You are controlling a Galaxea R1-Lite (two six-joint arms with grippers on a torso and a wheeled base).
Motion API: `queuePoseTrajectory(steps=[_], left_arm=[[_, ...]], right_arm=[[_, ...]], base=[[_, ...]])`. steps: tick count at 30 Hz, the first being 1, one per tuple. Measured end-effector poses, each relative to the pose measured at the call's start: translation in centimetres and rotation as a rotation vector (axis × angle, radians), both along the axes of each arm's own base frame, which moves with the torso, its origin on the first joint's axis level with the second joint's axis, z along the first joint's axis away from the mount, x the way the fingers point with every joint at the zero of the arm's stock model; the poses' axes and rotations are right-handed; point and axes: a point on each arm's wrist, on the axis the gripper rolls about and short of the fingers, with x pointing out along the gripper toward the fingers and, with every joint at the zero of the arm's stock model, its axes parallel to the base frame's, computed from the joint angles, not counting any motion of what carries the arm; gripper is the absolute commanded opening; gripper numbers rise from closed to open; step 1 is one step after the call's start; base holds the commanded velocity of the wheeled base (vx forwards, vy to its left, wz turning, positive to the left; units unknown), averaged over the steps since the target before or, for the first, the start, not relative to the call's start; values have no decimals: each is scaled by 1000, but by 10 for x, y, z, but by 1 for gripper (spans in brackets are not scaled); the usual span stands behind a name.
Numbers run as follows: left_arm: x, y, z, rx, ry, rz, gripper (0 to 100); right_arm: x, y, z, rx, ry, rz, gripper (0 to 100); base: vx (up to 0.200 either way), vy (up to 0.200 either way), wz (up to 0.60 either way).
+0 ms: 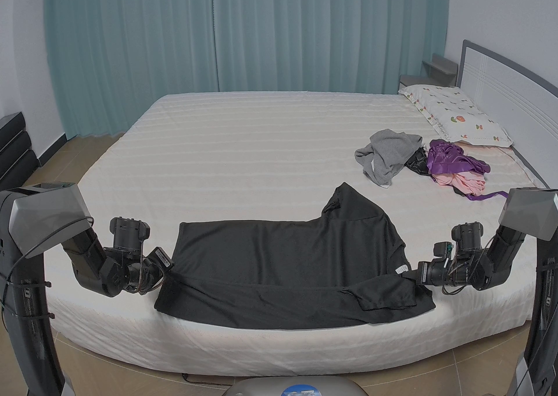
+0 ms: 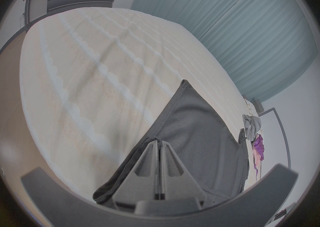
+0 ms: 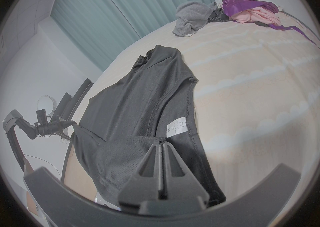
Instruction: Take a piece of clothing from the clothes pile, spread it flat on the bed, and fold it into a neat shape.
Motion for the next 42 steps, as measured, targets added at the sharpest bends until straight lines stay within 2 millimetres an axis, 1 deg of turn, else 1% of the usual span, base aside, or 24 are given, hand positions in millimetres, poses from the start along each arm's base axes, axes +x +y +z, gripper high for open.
queuePoseTrajectory(steps=[7,18,27,35,42], left_arm=[[-3,0,2,2,-1,-1,0],[-10,-3,13,8,-12,-19,0],[-21,-2,19,41,-10,-52,0],[-23,-2,22,41,-14,-52,0],[-23,-1,22,43,-14,-51,0]], right_arm=[[-4,-2,4,15,3,1,0],[-17,-12,32,86,-24,-5,0],[-33,-21,48,101,-39,-18,0],[-34,-23,53,100,-53,-23,0],[-27,-23,53,101,-74,-22,0]], base=[[0,0,0],[0,0,0],[0,0,0],[0,0,0],[0,0,0]])
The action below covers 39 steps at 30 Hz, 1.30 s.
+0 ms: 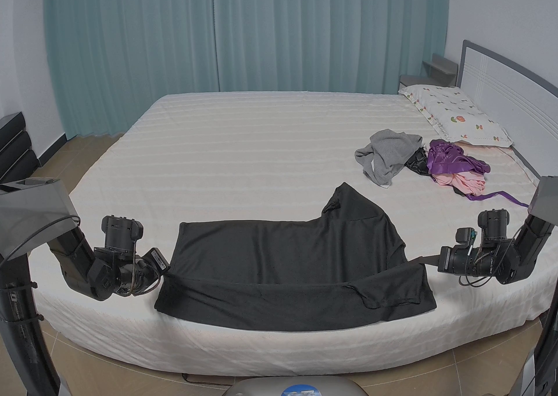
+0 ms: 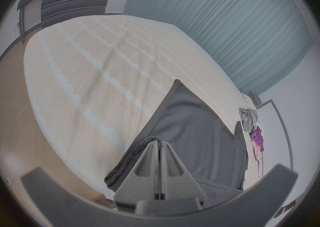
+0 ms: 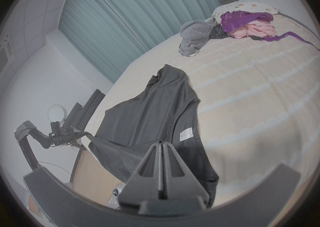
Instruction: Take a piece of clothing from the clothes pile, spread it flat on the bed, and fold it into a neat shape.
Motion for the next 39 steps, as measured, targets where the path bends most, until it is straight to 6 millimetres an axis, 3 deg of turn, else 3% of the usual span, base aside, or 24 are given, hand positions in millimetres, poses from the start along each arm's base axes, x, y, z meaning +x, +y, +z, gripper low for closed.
queuePoseTrajectory(steps=[9,17,26,39], left_arm=[[-10,2,11,-1,-12,3,0],[-38,3,18,57,11,-63,0],[-66,7,28,98,18,-97,0],[-91,10,41,145,-1,-135,0]], right_arm=[[-19,-9,14,38,-13,7,0],[-52,-25,32,76,-30,-12,0],[-73,-24,40,73,-37,-6,0],[-97,-18,42,50,-44,38,0]], base=[[0,0,0],[0,0,0],[0,0,0],[0,0,0]])
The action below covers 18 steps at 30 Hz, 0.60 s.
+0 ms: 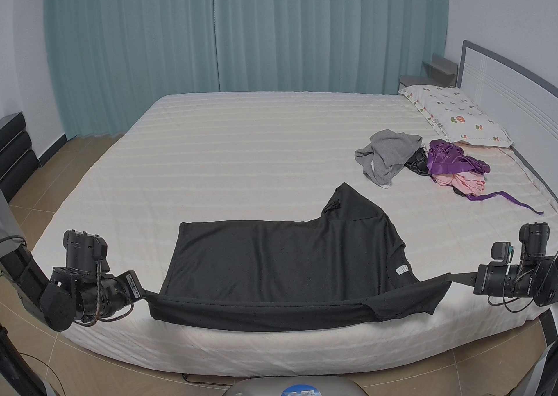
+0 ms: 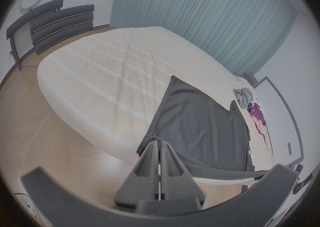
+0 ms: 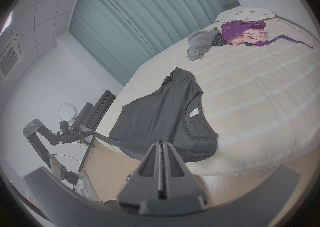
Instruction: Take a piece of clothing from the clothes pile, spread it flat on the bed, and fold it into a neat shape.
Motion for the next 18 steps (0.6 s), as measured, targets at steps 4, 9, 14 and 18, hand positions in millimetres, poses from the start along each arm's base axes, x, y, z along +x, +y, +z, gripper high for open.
queuePoseTrajectory(steps=[4,9,14,18], left_arm=[[-6,0,1,5,4,-4,0],[-10,0,0,13,12,-16,0],[-6,-1,0,22,12,-26,0],[3,-2,1,21,1,-28,0]], right_arm=[[-3,1,0,1,5,0,0],[-8,2,2,-2,4,-2,0],[-5,1,2,-7,2,-6,0],[4,0,1,-9,-2,-6,0]], base=[[0,0,0],[0,0,0],[0,0,0],[0,0,0]])
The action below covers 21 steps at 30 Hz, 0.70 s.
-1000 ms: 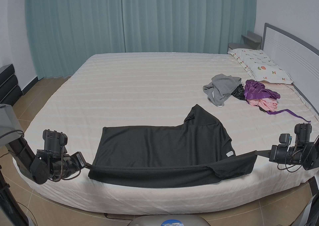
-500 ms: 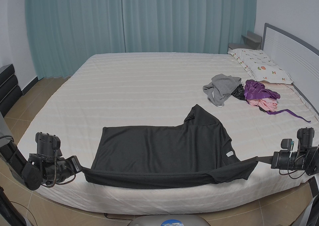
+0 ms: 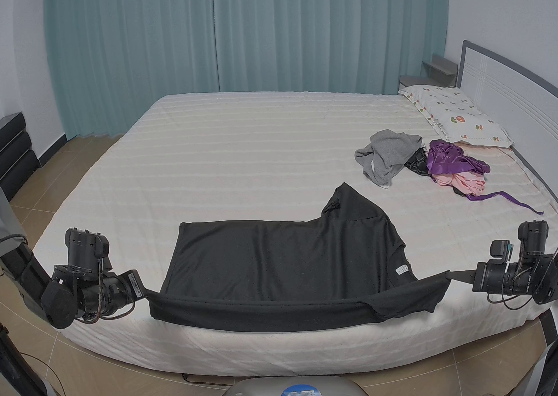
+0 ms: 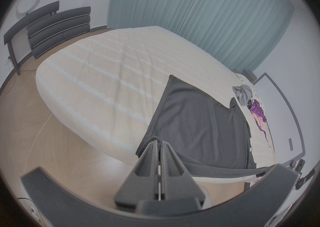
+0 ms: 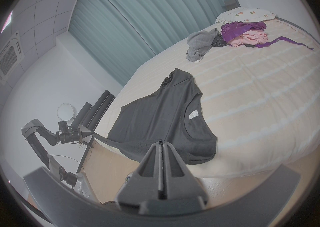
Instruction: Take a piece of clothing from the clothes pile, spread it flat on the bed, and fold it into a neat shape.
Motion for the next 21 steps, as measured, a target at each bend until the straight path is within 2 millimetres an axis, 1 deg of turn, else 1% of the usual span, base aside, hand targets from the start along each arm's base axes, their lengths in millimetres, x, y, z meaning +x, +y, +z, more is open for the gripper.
queuePoseTrajectory(steps=[4,9,21], left_arm=[[11,-1,0,-2,-13,-2,0],[25,-3,-5,-2,-12,-3,0],[64,-7,-29,-1,11,1,0]], right_arm=[[12,-2,-2,-2,-4,-2,0],[27,-3,-10,-17,9,-13,0],[68,-1,-31,-41,41,-10,0]], base=[[0,0,0],[0,0,0],[0,0,0]])
